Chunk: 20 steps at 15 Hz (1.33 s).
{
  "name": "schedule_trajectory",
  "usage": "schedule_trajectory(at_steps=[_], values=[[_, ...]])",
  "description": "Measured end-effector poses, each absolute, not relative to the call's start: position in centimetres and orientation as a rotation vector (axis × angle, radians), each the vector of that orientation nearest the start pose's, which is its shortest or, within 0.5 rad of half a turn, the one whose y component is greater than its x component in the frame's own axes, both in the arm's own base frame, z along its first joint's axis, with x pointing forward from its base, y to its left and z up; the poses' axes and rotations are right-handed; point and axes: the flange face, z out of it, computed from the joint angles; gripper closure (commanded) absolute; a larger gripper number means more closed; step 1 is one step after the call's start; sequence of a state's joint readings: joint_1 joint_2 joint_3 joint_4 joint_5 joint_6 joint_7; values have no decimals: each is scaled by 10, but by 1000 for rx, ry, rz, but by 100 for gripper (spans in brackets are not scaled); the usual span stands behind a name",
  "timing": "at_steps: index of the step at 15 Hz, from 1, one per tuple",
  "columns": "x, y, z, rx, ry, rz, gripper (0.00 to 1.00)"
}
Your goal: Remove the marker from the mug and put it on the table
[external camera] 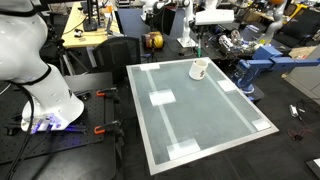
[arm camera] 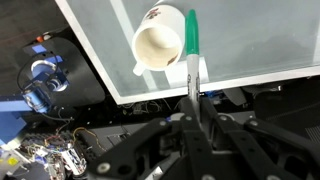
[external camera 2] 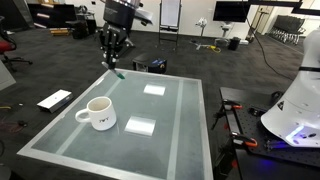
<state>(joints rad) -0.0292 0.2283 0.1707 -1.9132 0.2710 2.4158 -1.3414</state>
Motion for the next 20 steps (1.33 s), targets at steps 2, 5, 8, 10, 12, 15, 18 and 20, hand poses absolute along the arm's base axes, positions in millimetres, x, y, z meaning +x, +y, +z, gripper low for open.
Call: schedule_trajectory(at_steps=[2,5,8,10,12,15,18,20], values=[[605,74,401,-2505,-1739,-510,97],[574,59,386,-2606,-1587,-418,97],[551,44,364,-2691,-1428,-320,97],[542,34,348,-2730,-1339,-261,97],[537,25,331,-2755,-1261,-210,97],[535,13,301,-2777,-1166,-126,97],[533,2,262,-2779,-1091,-27,97],[534,-4,238,-2771,-1061,31,97]])
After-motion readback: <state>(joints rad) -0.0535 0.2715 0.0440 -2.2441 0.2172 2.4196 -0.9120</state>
